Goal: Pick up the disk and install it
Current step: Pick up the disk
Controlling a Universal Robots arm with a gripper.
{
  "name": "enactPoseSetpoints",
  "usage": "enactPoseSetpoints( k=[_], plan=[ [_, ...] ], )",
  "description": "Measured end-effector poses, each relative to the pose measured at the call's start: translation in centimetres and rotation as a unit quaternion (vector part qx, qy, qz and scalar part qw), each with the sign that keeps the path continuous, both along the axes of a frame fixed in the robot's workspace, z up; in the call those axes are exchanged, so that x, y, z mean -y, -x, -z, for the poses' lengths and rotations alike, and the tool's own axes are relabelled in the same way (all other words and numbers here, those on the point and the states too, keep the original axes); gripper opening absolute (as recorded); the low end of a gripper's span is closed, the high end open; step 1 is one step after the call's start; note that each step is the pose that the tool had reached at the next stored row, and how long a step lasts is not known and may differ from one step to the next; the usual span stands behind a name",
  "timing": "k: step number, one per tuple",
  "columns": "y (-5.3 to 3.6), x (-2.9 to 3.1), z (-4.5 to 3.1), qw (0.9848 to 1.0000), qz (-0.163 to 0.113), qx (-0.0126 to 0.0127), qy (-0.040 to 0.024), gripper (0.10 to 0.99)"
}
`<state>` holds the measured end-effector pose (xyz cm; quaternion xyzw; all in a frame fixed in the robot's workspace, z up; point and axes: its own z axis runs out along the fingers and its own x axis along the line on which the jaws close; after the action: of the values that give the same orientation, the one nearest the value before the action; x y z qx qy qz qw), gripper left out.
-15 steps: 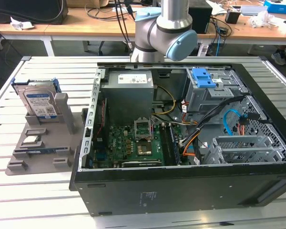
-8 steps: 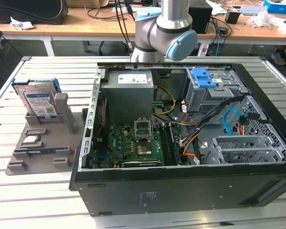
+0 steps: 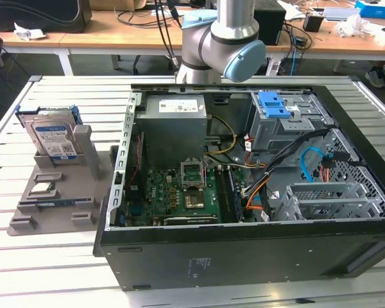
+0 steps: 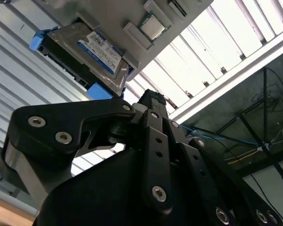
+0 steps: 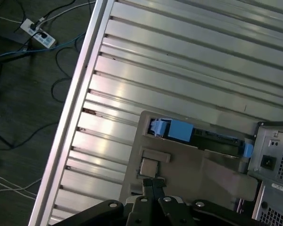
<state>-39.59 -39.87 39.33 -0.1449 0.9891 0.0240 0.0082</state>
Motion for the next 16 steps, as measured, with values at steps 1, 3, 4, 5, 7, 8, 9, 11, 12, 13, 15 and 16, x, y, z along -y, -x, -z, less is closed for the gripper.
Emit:
enactPoseSetpoints(
  k=[1,3,4,5,7,8,9,11,12,13,15,16],
  plan=[
    [0.0,0.0,0.0,1.0,-0.009,0.0,0.0,0.106],
    [0.0,0.0,0.0,0.9998,-0.019,0.0,0.0,0.106],
    [0.0,0.0,0.0,0.9997,-0.026,0.0,0.0,0.106],
    [0.0,0.0,0.01,0.9993,-0.038,0.0001,0.0,0.106],
    [0.0,0.0,0.0,0.9987,-0.052,0.0,0.0,0.106],
    [0.0,0.0,0.0,0.9979,-0.065,0.0,0.0,0.106],
    [0.0,0.0,0.0,0.9972,-0.075,0.0,0.0,0.106],
    [0.0,0.0,0.0,0.9951,-0.099,0.0,0.0,0.106],
    [0.0,0.0,0.0,0.9942,-0.108,0.0,0.0,0.106],
    [0.0,0.0,0.0,0.9934,-0.114,0.0,0.0,0.106],
    [0.0,0.0,0.0,0.9908,-0.136,0.0,0.0,0.106],
    [0.0,0.0,0.0,0.9899,-0.142,0.0,0.0,0.106]
  ],
)
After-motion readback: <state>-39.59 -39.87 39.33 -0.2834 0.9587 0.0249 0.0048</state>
